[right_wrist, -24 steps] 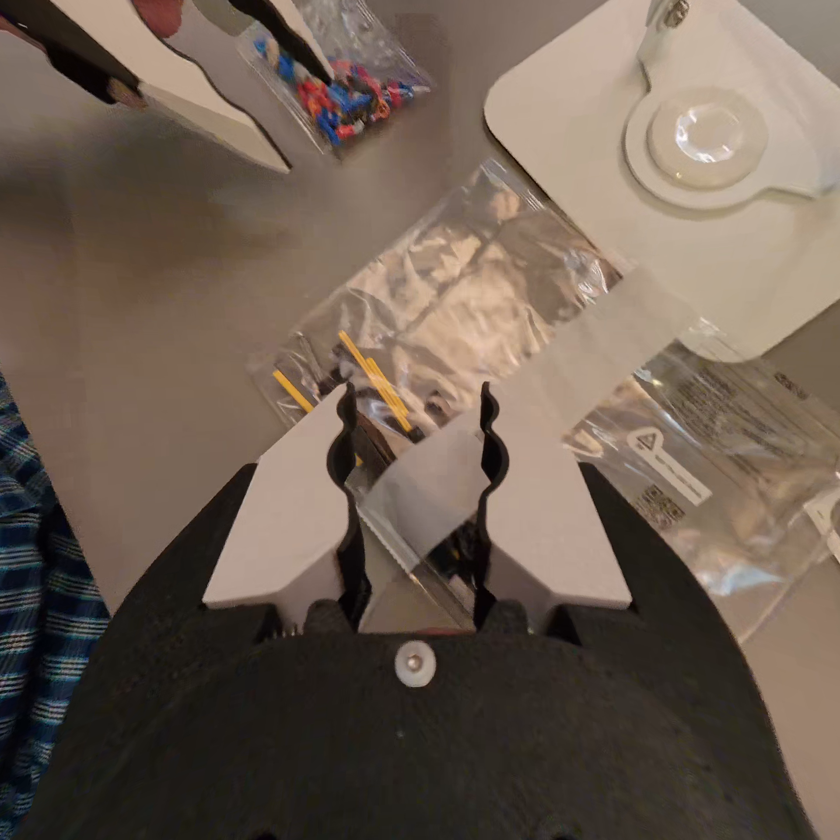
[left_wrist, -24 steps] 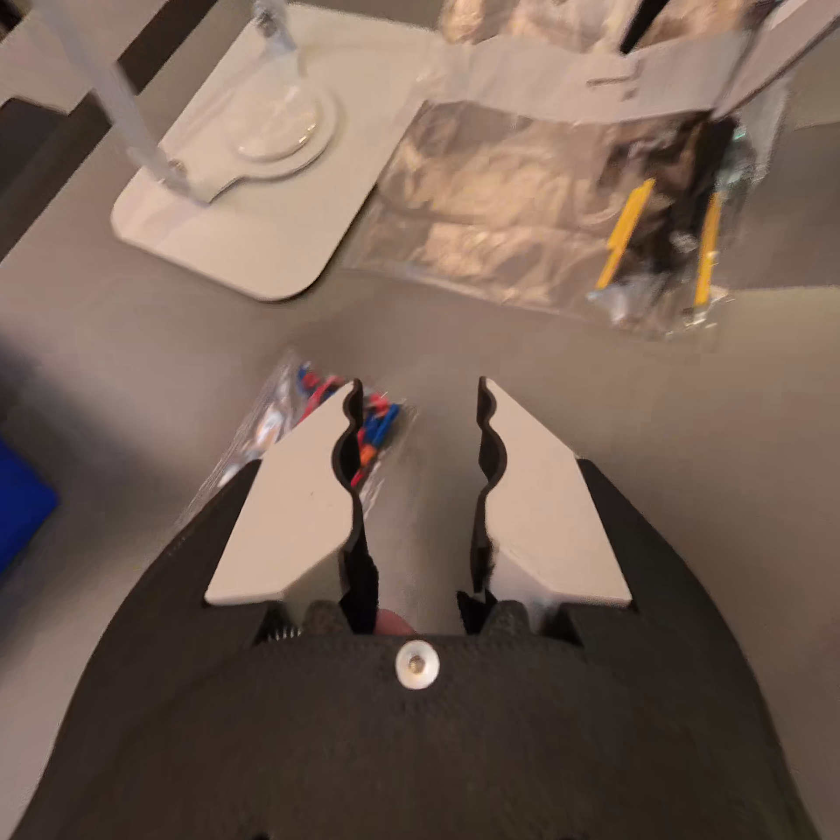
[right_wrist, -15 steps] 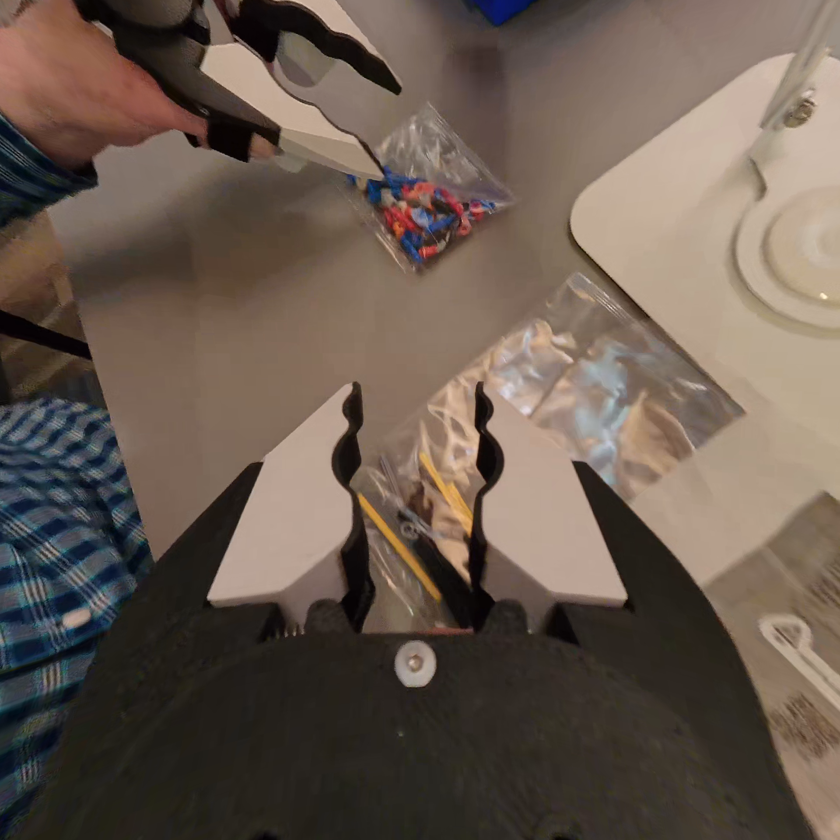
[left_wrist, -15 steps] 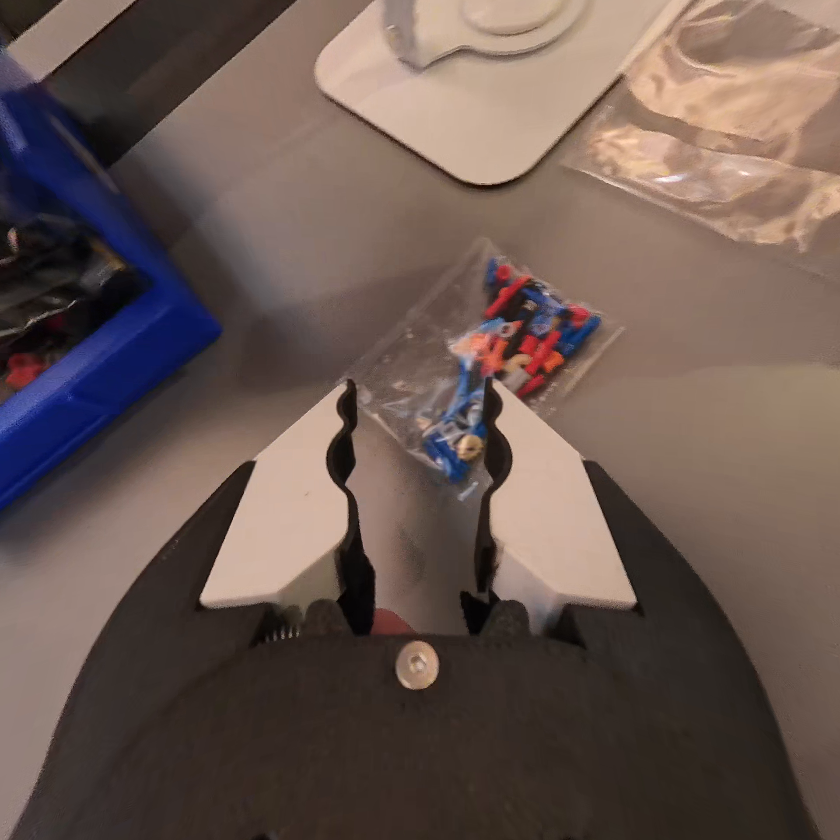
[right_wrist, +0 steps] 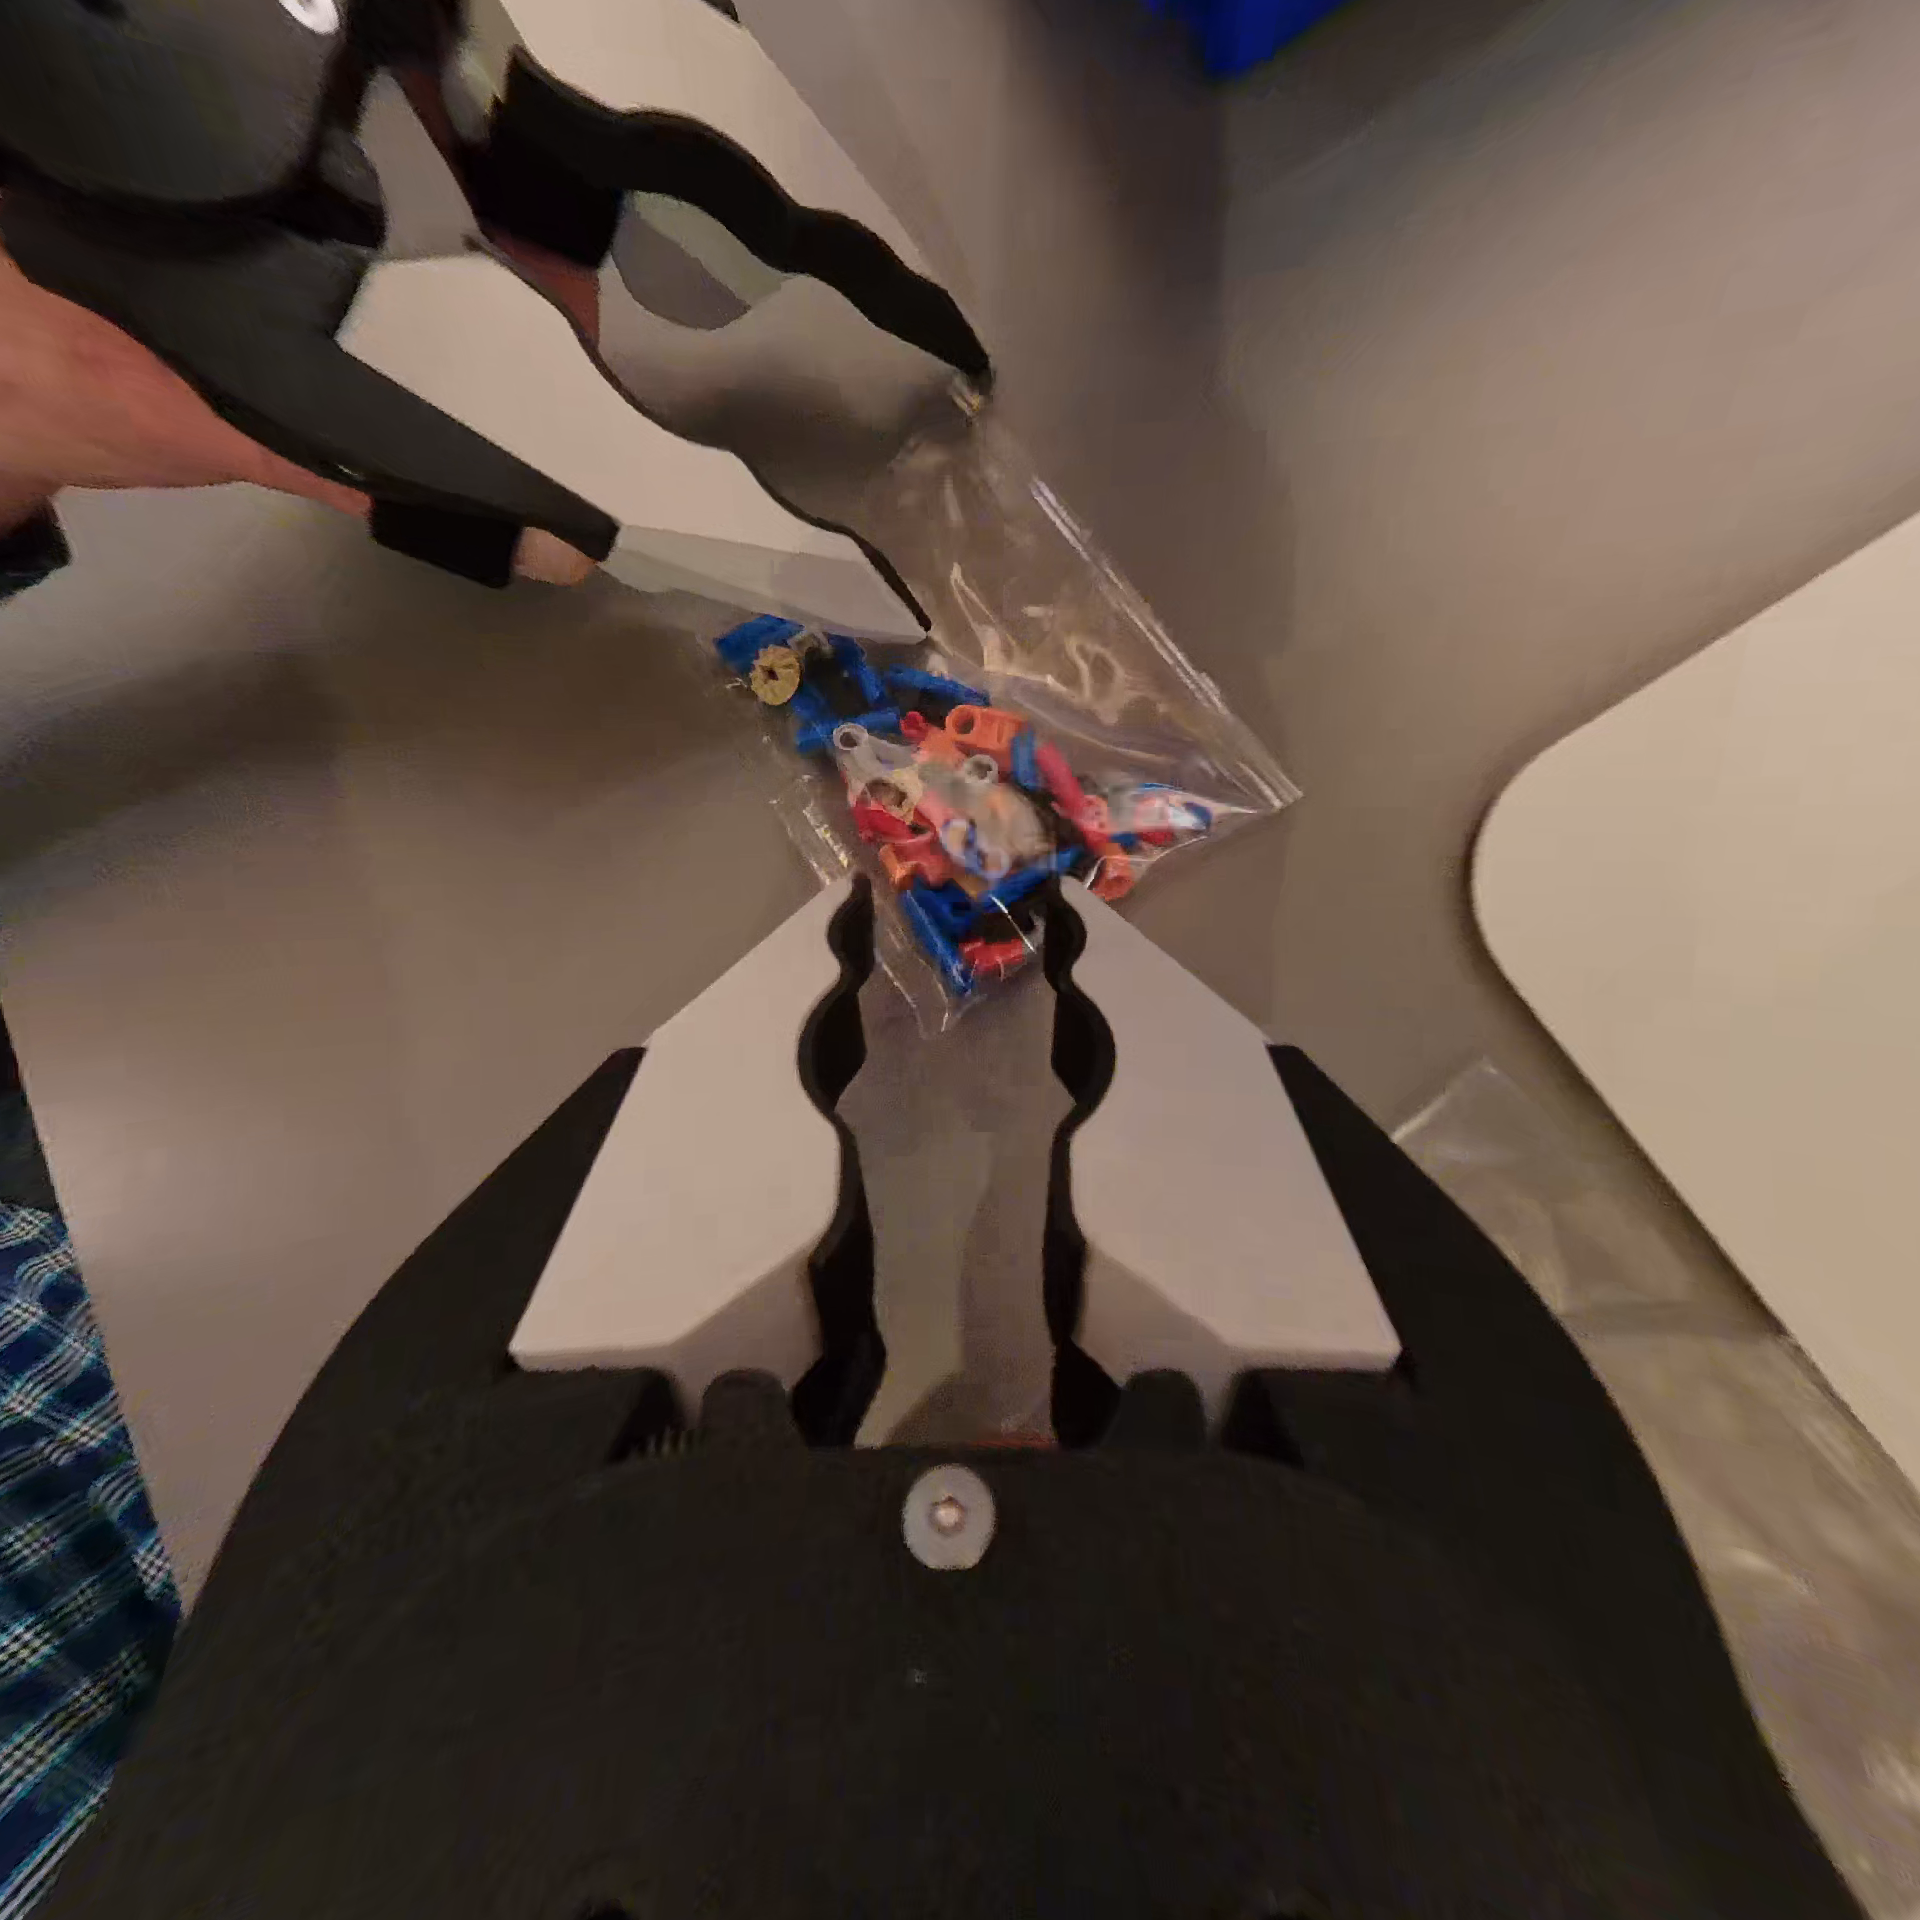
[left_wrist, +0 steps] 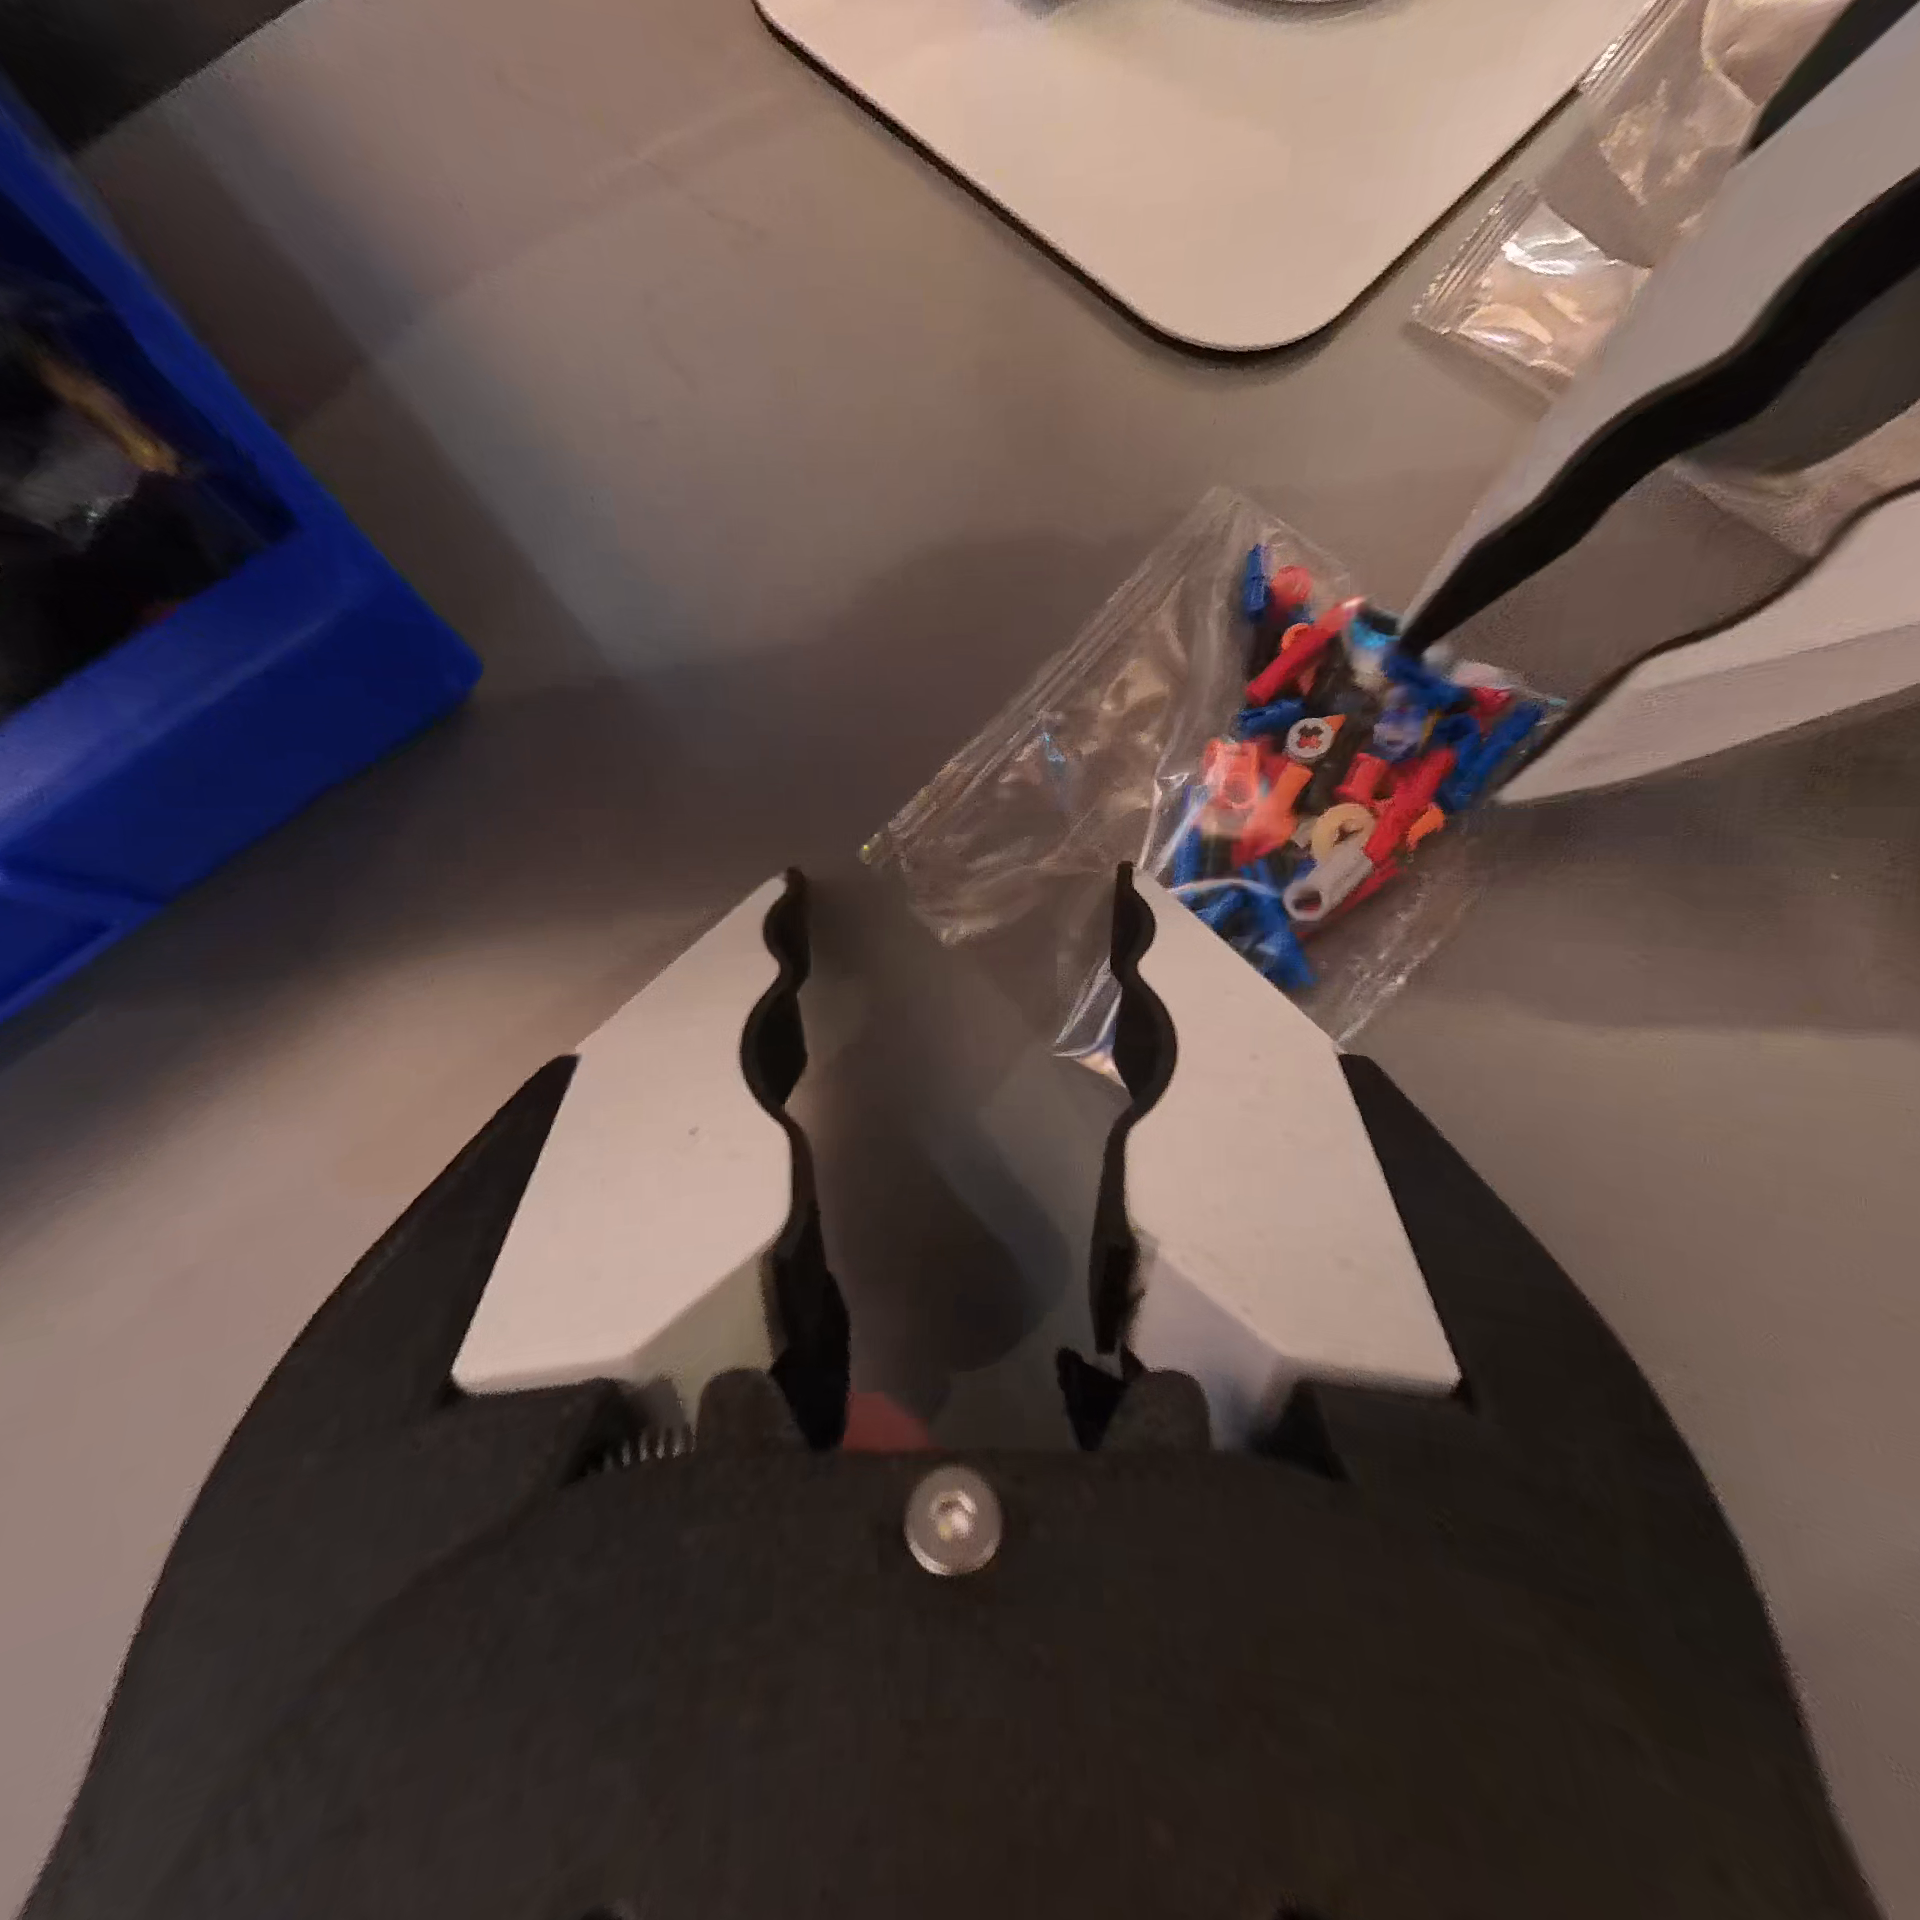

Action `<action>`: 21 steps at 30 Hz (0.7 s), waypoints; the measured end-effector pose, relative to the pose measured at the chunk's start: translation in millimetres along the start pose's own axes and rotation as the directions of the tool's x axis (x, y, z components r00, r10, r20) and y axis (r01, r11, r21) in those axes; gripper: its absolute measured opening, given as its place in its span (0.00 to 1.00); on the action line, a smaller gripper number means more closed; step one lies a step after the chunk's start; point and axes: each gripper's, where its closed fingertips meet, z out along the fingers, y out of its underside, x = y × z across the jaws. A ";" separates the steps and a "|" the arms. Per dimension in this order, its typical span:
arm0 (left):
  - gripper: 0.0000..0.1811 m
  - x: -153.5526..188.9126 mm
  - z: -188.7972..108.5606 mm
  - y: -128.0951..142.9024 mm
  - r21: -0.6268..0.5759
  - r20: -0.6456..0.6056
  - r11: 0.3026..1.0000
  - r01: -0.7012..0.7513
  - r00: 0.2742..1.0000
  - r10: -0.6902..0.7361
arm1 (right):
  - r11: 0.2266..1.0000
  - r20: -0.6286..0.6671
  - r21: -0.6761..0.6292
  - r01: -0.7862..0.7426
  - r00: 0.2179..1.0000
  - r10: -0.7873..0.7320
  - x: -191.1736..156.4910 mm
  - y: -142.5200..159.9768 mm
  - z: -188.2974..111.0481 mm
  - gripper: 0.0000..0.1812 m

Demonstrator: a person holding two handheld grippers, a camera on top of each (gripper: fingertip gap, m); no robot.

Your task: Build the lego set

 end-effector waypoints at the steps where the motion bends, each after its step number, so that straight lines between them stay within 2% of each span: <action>1: 0.29 2.5 0.4 -0.6 0.007 -0.004 1.000 -0.005 1.000 0.005 | 1.000 -0.009 -0.009 0.010 1.000 -0.010 1.2 2.8 4.0 0.13; 9: 0.10 5.4 2.3 -5.0 0.037 -0.007 0.999 -0.017 1.000 0.017 | 1.000 -0.004 0.007 0.018 1.000 -0.018 2.6 9.7 2.7 0.08; 11: 0.01 7.3 0.7 -8.2 0.066 -0.034 0.998 0.004 0.999 -0.002 | 1.000 -0.004 0.011 0.020 1.000 -0.020 2.4 11.9 1.2 0.08; 18: 0.00 12.5 -4.9 -19.6 0.144 -0.079 0.988 0.062 0.996 -0.051 | 0.999 0.001 0.020 0.039 0.999 -0.039 0.1 17.8 -4.6 0.05; 21: 0.00 20.4 -12.0 -28.8 0.193 -0.117 0.978 0.079 0.991 -0.057 | 0.997 0.027 0.067 0.040 0.999 -0.042 -4.0 12.9 -13.8 0.09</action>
